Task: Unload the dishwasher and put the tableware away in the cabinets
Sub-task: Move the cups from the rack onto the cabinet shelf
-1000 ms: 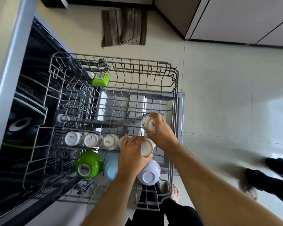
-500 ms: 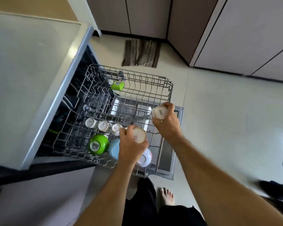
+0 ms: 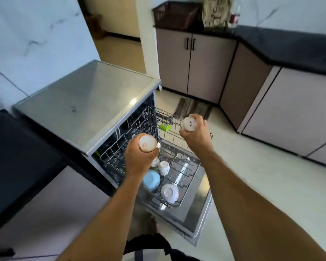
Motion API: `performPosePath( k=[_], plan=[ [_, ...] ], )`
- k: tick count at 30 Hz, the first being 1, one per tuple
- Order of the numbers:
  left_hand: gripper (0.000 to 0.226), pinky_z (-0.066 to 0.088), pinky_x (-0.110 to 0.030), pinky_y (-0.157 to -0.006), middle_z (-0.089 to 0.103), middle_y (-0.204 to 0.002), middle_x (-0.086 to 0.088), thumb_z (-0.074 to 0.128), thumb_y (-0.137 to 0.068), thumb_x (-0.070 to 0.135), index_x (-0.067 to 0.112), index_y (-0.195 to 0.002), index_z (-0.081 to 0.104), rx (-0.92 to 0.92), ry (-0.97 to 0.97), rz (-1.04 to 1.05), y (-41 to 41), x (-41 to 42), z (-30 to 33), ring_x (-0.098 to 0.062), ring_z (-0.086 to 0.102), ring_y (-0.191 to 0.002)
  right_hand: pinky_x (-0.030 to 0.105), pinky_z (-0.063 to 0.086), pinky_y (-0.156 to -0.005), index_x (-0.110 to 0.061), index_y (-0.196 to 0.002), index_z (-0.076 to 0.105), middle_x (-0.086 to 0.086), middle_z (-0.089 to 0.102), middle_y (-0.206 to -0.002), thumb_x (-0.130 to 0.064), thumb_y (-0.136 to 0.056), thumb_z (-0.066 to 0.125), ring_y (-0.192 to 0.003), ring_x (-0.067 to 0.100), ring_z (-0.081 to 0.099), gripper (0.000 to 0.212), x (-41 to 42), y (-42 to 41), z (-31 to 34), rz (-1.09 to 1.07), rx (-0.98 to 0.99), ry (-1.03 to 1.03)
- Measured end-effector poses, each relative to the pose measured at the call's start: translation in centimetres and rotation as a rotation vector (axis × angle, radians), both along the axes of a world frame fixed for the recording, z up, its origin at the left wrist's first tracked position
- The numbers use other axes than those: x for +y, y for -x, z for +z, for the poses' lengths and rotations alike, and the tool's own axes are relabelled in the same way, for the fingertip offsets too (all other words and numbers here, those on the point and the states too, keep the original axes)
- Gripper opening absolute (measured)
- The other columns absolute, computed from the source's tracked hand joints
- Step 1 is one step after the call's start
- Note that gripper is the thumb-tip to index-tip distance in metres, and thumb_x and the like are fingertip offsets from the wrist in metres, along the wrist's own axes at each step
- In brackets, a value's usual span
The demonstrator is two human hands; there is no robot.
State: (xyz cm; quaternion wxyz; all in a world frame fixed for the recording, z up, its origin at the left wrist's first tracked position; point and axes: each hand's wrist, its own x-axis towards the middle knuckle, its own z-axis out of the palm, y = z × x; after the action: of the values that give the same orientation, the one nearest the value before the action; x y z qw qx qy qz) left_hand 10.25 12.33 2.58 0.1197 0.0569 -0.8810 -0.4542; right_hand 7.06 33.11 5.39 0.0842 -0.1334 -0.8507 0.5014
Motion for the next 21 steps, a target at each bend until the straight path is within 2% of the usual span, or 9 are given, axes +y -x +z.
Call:
performPosePath(
  k=[2, 4, 7, 9, 11, 14, 16, 18, 21],
  plan=[
    [0.073, 0.053, -0.022, -0.064, 0.057, -0.104, 0.004, 0.088, -0.063, 0.043, 0.023, -0.126, 0.056, 0.029, -0.042, 0.034, -0.4, -0.9, 1.4, -0.007, 0.059, -0.084, 0.015, 0.041, -0.077, -0.026, -0.136, 0.047, -0.003, 0.046, -0.12, -0.022, -0.081, 0.077, -0.085, 0.002, 0.05, 0.063, -1.2, -0.6, 1.8, 0.062, 0.036, -0.023],
    [0.075, 0.047, -0.013, -0.064, 0.056, -0.105, 0.004, 0.09, -0.062, 0.043, 0.021, -0.127, 0.057, 0.065, -0.091, 0.079, -0.9, -1.9, 3.2, -0.002, 0.056, -0.083, 0.023, 0.048, -0.083, -0.03, -0.138, 0.044, -0.004, 0.051, -0.12, -0.022, -0.08, 0.078, -0.086, 0.0, 0.054, 0.068, -2.8, -0.8, 3.4, 0.133, 0.071, -0.017],
    [0.075, 0.043, -0.013, -0.069, 0.053, -0.105, 0.003, 0.089, -0.059, 0.051, 0.024, -0.122, 0.059, 0.117, -0.094, 0.153, -1.6, -3.9, 6.3, -0.006, 0.054, -0.086, 0.009, 0.044, -0.067, -0.029, -0.139, 0.036, -0.003, 0.065, -0.112, -0.02, -0.08, 0.079, -0.083, -0.003, 0.061, 0.073, -5.4, -0.7, 5.9, 0.212, 0.074, 0.041],
    [0.072, 0.044, -0.019, -0.075, 0.052, -0.106, 0.001, 0.088, -0.057, 0.055, 0.027, -0.118, 0.061, 0.158, -0.089, 0.216, -2.0, -5.8, 8.1, -0.011, 0.054, -0.091, 0.005, 0.038, -0.063, -0.022, -0.137, 0.036, -0.005, 0.061, -0.109, -0.02, -0.081, 0.078, -0.08, -0.004, 0.057, 0.07, -7.7, -0.6, 7.6, 0.265, 0.101, 0.018],
    [0.068, 0.043, -0.02, -0.078, 0.052, -0.107, 0.0, 0.088, -0.058, 0.054, 0.029, -0.115, 0.062, 0.202, -0.098, 0.283, -2.2, -8.1, 9.8, -0.013, 0.054, -0.092, 0.014, 0.045, -0.073, -0.018, -0.136, 0.037, -0.003, 0.058, -0.111, -0.023, -0.081, 0.077, -0.086, 0.005, 0.059, 0.068, -10.3, -0.5, 9.4, 0.319, 0.149, -0.004],
    [0.065, 0.044, -0.02, -0.078, 0.052, -0.108, 0.001, 0.088, -0.058, 0.052, 0.029, -0.113, 0.063, 0.266, -0.107, 0.367, -2.7, -12.0, 12.1, -0.013, 0.056, -0.092, 0.036, 0.055, -0.086, -0.023, -0.132, 0.038, -0.001, 0.063, -0.112, -0.034, -0.08, 0.075, -0.097, 0.018, 0.064, 0.065, -14.4, 0.0, 11.3, 0.399, 0.212, -0.028],
    [0.064, 0.045, -0.021, -0.079, 0.053, -0.108, 0.0, 0.088, -0.057, 0.051, 0.028, -0.111, 0.064, 0.306, -0.129, 0.423, -3.2, -15.2, 13.5, -0.012, 0.056, -0.092, 0.041, 0.055, -0.089, -0.024, -0.13, 0.04, -0.001, 0.065, -0.112, -0.038, -0.08, 0.075, -0.099, 0.019, 0.065, 0.063, -17.7, 0.2, 12.5, 0.473, 0.242, -0.013],
    [0.061, 0.043, -0.018, -0.08, 0.055, -0.108, 0.0, 0.088, -0.058, 0.05, 0.027, -0.11, 0.065, 0.346, -0.133, 0.477, -4.0, -18.3, 14.9, -0.011, 0.055, -0.094, 0.037, 0.054, -0.088, -0.02, -0.131, 0.045, 0.001, 0.067, -0.11, -0.038, -0.081, 0.075, -0.099, 0.021, 0.066, 0.061, -21.1, 0.3, 13.6, 0.541, 0.28, -0.032],
    [0.057, 0.045, -0.017, -0.079, 0.056, -0.107, 0.001, 0.089, -0.06, 0.047, 0.029, -0.107, 0.064, 0.406, -0.143, 0.54, -5.4, -23.8, 17.2, -0.01, 0.055, -0.094, 0.025, 0.046, -0.076, -0.016, -0.129, 0.05, -0.002, 0.065, -0.1, -0.038, -0.083, 0.074, -0.091, 0.019, 0.064, 0.056, -27.2, 0.1, 15.4, 0.62, 0.366, -0.046]
  ],
)
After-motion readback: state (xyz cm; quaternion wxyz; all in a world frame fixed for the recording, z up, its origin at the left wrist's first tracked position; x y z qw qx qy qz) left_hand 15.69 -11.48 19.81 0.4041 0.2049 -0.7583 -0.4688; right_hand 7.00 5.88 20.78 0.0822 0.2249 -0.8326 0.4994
